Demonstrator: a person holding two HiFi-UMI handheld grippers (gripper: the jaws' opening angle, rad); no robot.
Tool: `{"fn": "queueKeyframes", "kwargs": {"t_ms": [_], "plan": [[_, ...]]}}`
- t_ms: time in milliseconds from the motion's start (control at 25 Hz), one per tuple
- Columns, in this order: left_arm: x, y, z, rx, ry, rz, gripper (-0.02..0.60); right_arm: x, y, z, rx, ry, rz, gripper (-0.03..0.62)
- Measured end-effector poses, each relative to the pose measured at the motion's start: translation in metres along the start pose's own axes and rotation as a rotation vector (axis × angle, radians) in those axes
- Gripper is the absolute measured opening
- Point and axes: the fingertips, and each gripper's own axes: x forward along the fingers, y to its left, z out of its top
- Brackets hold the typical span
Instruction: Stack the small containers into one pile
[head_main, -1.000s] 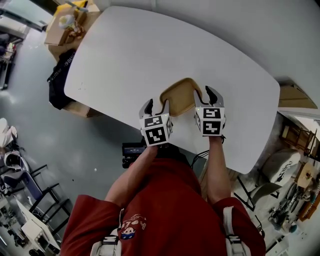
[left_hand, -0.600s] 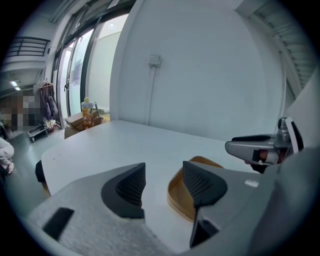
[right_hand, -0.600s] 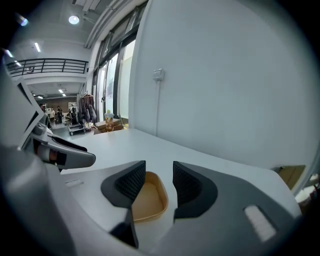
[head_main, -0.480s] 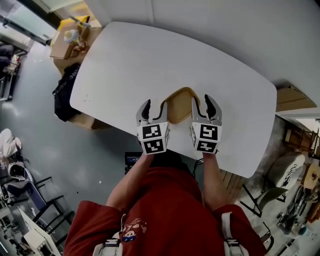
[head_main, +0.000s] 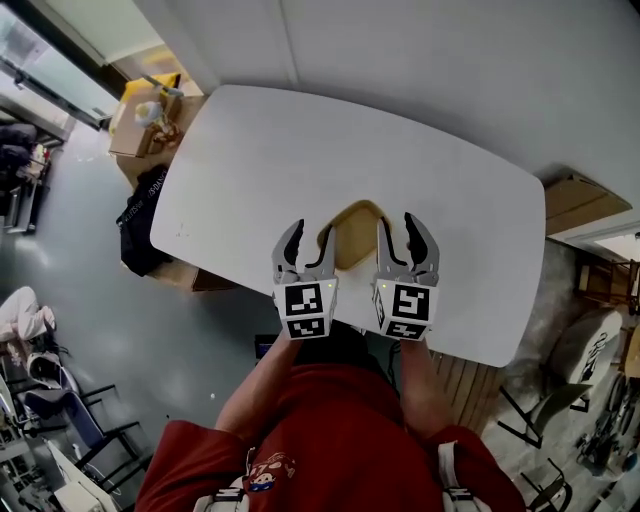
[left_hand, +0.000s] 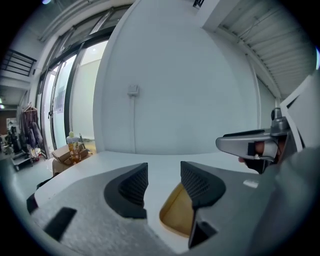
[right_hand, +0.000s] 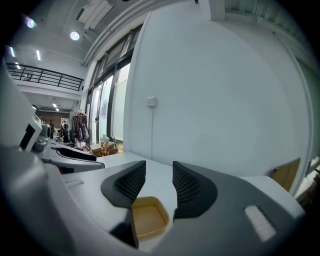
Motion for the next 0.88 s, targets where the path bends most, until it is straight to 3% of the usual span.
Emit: {"fn": "queueKeyframes", "kwargs": {"t_ms": [160,520,880], "plan": [[-0.009,-0.007,0.023,0.019,-0.053,-0.005,0.206,-0.016,-0.014,0.017,0.023,-0.075,-0.058,0.17],[-0.004,-0.017,0.072,0.08,-0.146,-0.061,0.197,-0.03,-0.028,0.04,0.029,-0.126,-0.115,0.172],[-0.002,0.021,0.102,0.137,-0.222,-0.095,0.189,-0.007,0.0,0.064,0.011,-0.148,-0.16,0.172]]}}
